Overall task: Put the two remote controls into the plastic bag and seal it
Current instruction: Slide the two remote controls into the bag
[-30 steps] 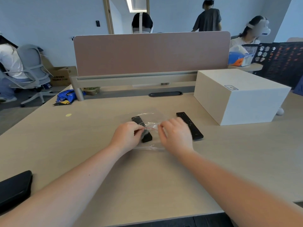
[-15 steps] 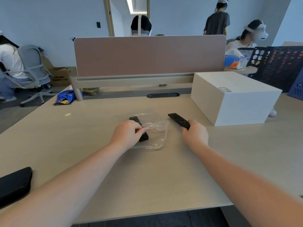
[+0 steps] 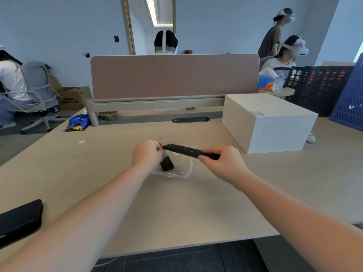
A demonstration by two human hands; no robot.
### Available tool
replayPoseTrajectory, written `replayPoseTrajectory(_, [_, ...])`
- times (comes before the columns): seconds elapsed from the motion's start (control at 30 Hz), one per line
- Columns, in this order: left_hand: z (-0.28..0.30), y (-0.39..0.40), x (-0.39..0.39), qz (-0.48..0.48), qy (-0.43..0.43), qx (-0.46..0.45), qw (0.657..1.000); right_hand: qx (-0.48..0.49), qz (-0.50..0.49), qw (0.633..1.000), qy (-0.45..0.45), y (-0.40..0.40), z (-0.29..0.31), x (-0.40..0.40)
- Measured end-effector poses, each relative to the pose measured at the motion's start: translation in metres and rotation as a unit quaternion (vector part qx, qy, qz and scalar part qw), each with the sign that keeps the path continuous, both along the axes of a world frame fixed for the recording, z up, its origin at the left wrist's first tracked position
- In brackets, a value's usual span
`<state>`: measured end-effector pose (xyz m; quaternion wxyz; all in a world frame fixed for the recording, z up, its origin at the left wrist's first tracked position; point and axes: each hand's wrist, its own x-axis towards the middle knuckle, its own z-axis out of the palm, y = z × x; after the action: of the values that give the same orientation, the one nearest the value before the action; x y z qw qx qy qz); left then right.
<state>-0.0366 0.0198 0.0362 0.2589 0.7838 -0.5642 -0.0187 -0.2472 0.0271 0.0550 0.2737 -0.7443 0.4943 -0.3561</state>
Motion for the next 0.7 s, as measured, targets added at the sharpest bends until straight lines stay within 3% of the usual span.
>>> replayPoseTrajectory(0.23, [-0.003,-0.003,0.012,0.026,0.000,-0.013,1.000,0.002,0.017,0.997,0.069,0.003,-0.004,-0.005])
replayPoseTrajectory(0.47, [-0.001,0.000,0.005,-0.020,-0.006,-0.038,0.999,-0.038,-0.013,0.988,0.148,-0.003,-0.030,0.012])
replayPoseTrajectory(0.7, [-0.009,0.001,0.012,-0.047,-0.018,-0.067,0.996,-0.090,-0.035,0.988,0.123,-0.014,-0.055,0.041])
